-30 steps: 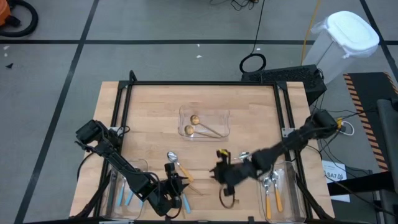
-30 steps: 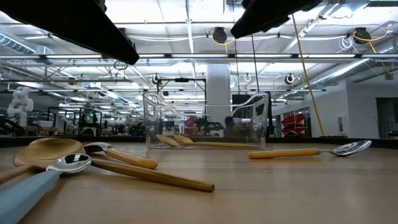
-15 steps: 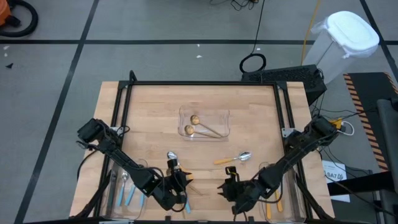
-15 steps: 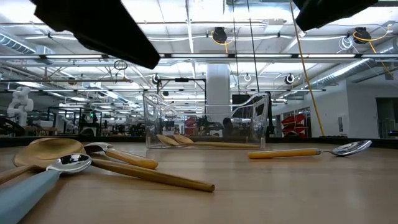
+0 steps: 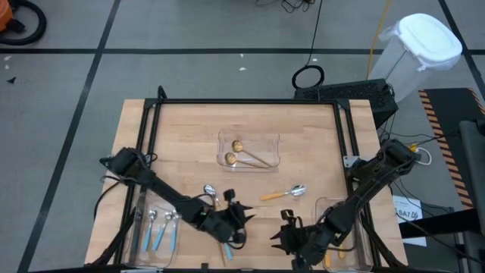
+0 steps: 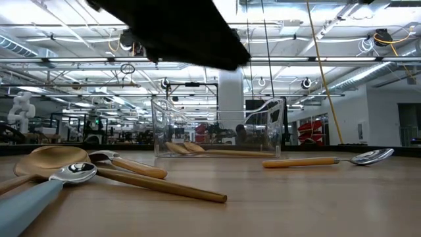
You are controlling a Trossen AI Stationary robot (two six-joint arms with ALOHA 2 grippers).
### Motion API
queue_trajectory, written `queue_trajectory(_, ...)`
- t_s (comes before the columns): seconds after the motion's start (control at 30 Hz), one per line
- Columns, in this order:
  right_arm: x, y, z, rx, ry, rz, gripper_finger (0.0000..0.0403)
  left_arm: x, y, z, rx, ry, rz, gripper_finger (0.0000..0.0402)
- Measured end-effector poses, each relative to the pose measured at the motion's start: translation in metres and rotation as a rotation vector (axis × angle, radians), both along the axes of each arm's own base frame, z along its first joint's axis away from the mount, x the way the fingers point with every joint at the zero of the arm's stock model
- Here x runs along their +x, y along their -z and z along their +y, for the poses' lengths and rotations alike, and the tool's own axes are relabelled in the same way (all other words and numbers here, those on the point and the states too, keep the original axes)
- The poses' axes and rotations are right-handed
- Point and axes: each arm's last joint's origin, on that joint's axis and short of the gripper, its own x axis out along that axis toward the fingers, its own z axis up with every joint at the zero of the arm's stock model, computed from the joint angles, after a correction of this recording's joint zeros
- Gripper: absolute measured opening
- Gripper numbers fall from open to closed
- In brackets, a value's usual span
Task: Sort silverware by color (type)
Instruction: Put the yellow spoon into the bottom right transparent bin
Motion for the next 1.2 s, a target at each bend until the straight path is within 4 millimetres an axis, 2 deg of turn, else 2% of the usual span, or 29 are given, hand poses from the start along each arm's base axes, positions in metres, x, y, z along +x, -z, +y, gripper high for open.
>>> queue_trajectory(0.33, -0.023, -0.014, 0.000, -0.093, 0.012, -0.020, 0.0089, 0.066, 0.021, 0.021, 0.101, -0.015, 0.186, 0.0118)
queue_trajectory(0.5, -0.034, -0.026, -0.006, -0.113, 0.007, -0.018, 0.0089, 0.090, 0.034, 0.035, 0.079, -0.013, 0.264, 0.0130)
queue_trajectory(0.8, -0.047, -0.042, -0.019, -0.282, -0.007, -0.071, 0.0089, 0.102, 0.039, 0.061, 0.088, -0.013, 0.290, 0.0232)
queue_trajectory(1.07, -0.048, -0.049, -0.024, -0.409, -0.065, -0.112, 0.0089, 0.110, 0.046, 0.086, 0.000, 0.059, 0.340, 0.0241)
queue_trajectory(1.2, -0.049, -0.049, -0.024, -0.431, -0.080, -0.112, 0.0089, 0.113, 0.057, 0.094, -0.035, 0.065, 0.362, 0.0239)
